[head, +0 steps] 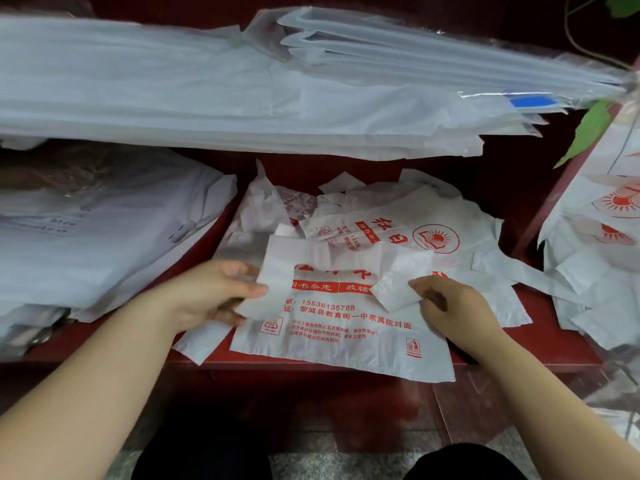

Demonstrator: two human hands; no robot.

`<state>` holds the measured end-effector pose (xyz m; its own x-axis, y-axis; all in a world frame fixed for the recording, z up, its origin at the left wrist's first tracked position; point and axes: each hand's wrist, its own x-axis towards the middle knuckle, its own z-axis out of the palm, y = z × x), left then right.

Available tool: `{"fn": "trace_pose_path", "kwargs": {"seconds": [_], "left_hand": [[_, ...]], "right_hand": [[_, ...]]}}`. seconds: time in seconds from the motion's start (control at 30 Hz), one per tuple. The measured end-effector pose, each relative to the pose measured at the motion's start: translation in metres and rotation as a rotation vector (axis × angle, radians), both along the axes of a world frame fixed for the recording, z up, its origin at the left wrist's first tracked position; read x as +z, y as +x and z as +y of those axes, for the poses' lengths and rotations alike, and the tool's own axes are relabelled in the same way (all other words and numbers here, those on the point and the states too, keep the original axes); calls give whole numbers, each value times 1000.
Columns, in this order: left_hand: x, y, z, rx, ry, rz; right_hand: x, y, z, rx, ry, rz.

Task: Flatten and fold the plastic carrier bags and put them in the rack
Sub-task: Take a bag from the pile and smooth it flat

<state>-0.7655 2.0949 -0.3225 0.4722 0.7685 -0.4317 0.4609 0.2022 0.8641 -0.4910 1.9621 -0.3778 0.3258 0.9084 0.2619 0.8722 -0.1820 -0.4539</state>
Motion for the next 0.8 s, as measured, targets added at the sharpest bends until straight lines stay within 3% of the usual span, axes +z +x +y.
{"fn": "trace_pose_path", "kwargs": {"seconds": [0.1,0.17,0.27,0.33,0.4,0.47,0.6,0.73,0.8], "left_hand": [[-15,-2,-12,4,29,116],[-15,-3,-14,-34,165,230],[-9,3,-13,0,662,472],[-7,17,-15,54,932,432],[-10,37,-14,-80,1059,360],[-16,56,-7,-223,1104,414],[-28,67,11,-335,996,529],[-40,62,18,-427,911,589],[-45,60,19,-441,898,619]], "right_hand": [[2,0,0,9,-8,26],[2,1,0,18,-31,50],[4,2,-1,48,-34,161],[6,0,-2,43,-4,214],[8,-1,-5,38,22,253],[10,-3,-11,49,11,281],[18,-7,-20,5,-12,397],[33,-3,-3,-267,178,516],[38,4,12,-399,147,522]]}}
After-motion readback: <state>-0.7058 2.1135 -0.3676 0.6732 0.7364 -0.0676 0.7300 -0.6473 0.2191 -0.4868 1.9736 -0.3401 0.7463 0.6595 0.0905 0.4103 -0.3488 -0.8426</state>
